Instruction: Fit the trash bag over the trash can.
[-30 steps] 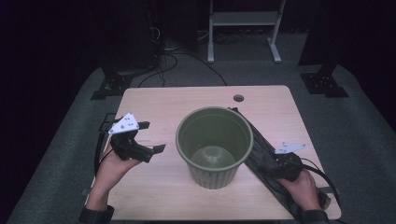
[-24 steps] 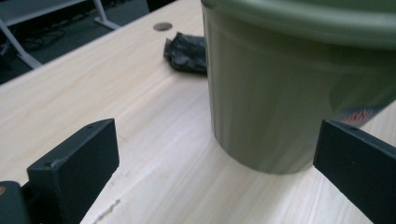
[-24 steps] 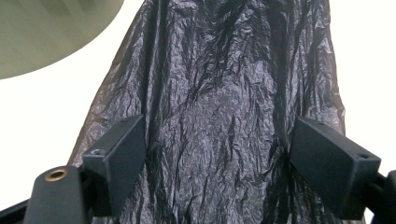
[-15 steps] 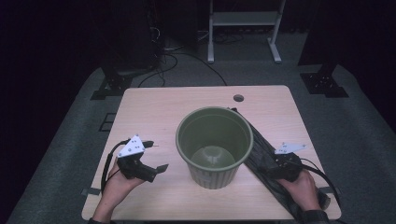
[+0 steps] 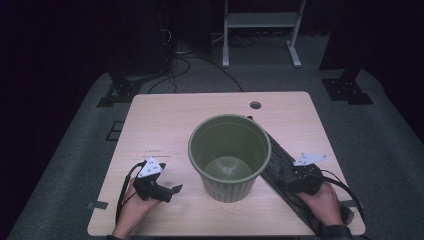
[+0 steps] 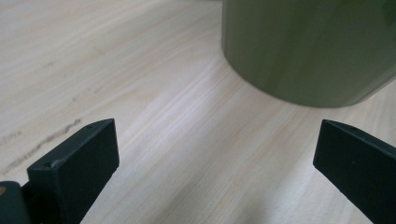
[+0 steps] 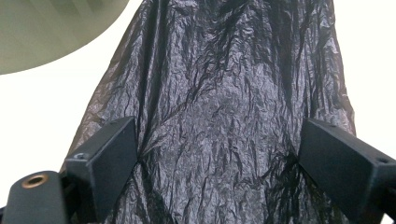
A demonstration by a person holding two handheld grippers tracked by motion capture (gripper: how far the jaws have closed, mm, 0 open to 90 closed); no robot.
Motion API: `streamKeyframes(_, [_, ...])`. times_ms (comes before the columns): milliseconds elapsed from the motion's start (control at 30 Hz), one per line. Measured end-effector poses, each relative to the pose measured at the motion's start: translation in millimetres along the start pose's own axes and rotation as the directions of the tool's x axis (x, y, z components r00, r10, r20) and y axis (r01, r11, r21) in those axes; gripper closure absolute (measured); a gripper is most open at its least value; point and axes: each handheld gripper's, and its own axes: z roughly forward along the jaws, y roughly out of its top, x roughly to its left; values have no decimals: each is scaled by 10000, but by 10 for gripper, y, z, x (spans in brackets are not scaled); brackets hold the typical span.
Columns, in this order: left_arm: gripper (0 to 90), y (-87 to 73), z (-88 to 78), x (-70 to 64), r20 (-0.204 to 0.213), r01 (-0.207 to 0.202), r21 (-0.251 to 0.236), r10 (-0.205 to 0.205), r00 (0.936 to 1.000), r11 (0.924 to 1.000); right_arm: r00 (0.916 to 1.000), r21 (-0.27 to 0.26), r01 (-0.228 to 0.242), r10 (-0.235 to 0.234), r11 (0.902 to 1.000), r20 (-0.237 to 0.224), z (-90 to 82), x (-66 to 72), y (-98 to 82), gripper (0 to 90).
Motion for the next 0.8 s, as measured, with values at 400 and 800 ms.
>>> streamKeyframes(400, [0, -79, 269, -21, -140, -510, 1183, 530, 9985, 9917, 10000, 38, -12, 13, 10000, -91, -108, -13, 7, 698])
streamKeyframes(800, [0, -88, 320, 5, 209, -368, 1349, 343, 9992, 9902, 9984, 137, 213, -206, 9997, -529, -141, 3, 25, 899])
